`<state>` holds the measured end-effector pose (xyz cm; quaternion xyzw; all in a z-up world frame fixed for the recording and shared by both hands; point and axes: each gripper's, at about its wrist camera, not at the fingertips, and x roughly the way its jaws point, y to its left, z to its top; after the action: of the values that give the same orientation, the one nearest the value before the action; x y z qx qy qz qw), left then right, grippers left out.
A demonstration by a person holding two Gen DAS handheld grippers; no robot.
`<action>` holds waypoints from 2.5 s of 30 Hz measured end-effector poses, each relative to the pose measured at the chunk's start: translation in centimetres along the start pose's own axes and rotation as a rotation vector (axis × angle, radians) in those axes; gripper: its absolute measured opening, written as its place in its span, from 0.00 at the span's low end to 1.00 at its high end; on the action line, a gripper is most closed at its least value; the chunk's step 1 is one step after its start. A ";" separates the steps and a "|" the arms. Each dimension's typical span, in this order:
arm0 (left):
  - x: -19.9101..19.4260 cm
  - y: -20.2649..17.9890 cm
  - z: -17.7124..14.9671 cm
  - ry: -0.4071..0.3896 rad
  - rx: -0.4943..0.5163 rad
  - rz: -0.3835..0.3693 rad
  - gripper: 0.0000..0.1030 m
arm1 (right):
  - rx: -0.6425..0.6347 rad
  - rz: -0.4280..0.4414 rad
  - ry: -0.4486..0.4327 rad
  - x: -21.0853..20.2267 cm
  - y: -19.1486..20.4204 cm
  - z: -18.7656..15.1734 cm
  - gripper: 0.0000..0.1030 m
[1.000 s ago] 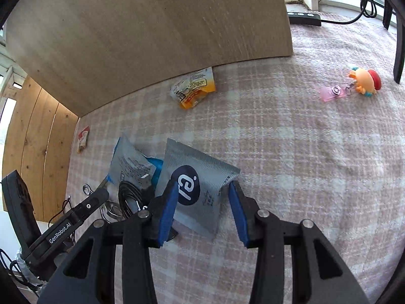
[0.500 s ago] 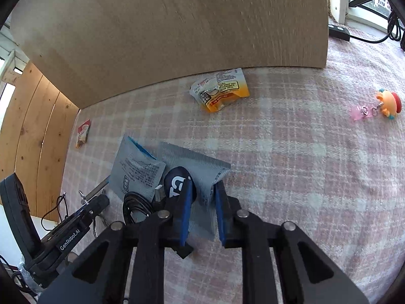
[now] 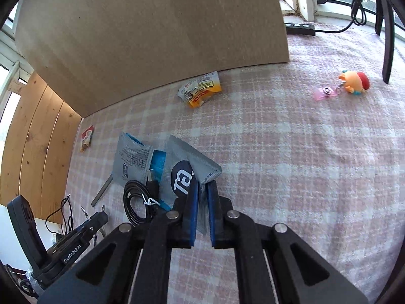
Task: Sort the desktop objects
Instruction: 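Lift the wrench and the 'ta' pouch toward the black tray, then open both grippers over the black tray to drop wrench and pouch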
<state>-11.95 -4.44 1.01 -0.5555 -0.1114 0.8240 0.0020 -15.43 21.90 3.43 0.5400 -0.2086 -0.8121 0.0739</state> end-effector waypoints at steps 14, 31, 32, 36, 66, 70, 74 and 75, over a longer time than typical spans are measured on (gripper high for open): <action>-2.8 -9.8 -0.8 -0.008 0.183 -0.119 0.13 | 0.074 -0.044 -0.135 -9.7 -5.5 -2.8 0.07; -9.5 -29.0 -10.3 0.076 0.564 -0.391 0.13 | 0.342 -0.241 -0.331 -25.6 -20.4 -10.8 0.07; -9.9 -30.0 -10.9 0.076 0.582 -0.403 0.13 | 0.356 -0.253 -0.339 -26.3 -21.2 -11.2 0.07; -11.2 -33.7 -12.8 0.085 0.640 -0.451 0.13 | 0.414 -0.290 -0.363 -28.5 -23.8 -12.6 0.07; -15.3 -44.2 -21.2 0.072 0.929 -0.542 0.53 | 0.547 -0.408 -0.391 -33.4 -29.1 -16.2 0.24; -14.1 -42.0 -18.8 0.055 0.873 -0.500 0.52 | 0.494 -0.418 -0.390 -32.9 -27.3 -14.8 0.24; -13.0 -39.2 -15.8 0.034 0.804 -0.460 0.52 | 0.437 -0.398 -0.378 -32.0 -25.3 -13.0 0.24; -12.7 -38.3 -15.0 0.027 0.787 -0.447 0.52 | 0.420 -0.392 -0.372 -31.6 -24.7 -12.5 0.24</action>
<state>2.02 34.05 14.34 -0.4855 0.0931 0.7758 0.3921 11.36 51.89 15.68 0.4157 -0.2732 -0.8349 -0.2357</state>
